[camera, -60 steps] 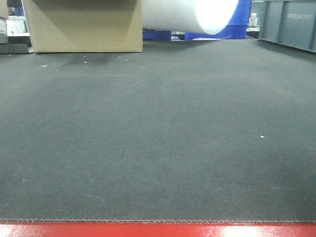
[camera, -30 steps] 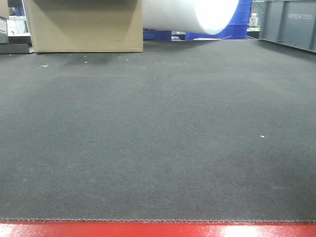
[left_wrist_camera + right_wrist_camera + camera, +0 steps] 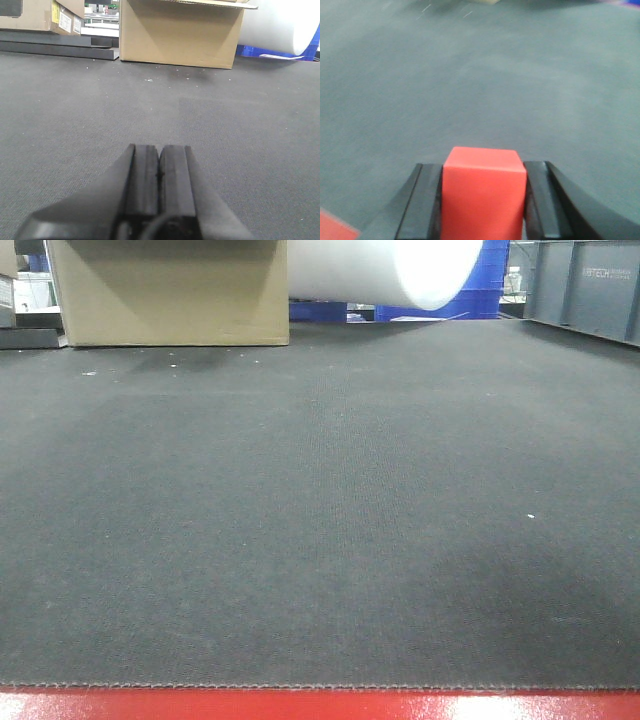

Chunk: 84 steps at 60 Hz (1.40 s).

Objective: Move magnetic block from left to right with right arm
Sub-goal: 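Lower the held red cube toward the second table's carpet, then set the red cube on the carpet and open the right gripper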

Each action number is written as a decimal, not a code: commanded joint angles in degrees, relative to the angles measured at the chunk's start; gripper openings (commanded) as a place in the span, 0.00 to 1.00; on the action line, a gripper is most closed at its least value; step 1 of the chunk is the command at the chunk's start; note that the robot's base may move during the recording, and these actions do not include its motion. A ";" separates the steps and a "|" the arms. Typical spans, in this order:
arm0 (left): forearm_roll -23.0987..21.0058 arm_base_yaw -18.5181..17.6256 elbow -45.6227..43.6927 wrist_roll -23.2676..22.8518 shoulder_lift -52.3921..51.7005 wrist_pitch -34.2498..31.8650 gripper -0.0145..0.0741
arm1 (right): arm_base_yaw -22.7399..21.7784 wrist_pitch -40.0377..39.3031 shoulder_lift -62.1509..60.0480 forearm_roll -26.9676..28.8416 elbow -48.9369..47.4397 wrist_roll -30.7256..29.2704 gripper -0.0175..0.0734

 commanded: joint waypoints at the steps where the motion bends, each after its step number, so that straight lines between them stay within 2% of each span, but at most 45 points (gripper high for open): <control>1: 0.00 -0.04 0.53 -0.25 -0.68 -5.17 0.03 | -0.32 -5.47 8.98 7.07 -5.25 -7.58 0.39; 8: 0.00 -0.04 0.53 -0.25 -0.68 -5.17 0.03 | 0.12 -4.09 18.76 12.28 -9.78 -14.70 0.39; 14: 0.00 -0.04 0.53 -0.25 -0.68 -5.17 0.03 | 2.70 -3.16 27.30 14.19 -14.37 -18.25 0.39; 26: 0.00 -0.04 0.53 -0.25 -0.68 -5.17 0.03 | 11.45 -3.15 43.57 14.19 -23.59 -18.44 0.39; 36: 0.00 -0.04 0.53 -0.25 -0.68 -5.17 0.03 | 15.74 -2.81 56.46 14.08 -30.72 -18.39 0.39; 52: 0.00 -0.04 0.53 -0.25 -0.68 -5.17 0.03 | 16.15 0.16 71.57 13.79 -39.05 -18.20 0.39; 76: 0.00 -0.04 0.53 -0.25 -0.68 -5.17 0.03 | 16.15 0.75 78.93 13.39 -40.24 -18.20 0.40; 80: 0.00 -0.04 0.53 -0.25 -0.68 -5.17 0.03 | 16.15 1.03 79.03 13.39 -40.24 -18.20 0.46; 84: 0.00 -0.04 0.53 -0.25 -0.68 -5.17 0.03 | 16.15 1.34 78.97 13.39 -40.24 -18.15 0.57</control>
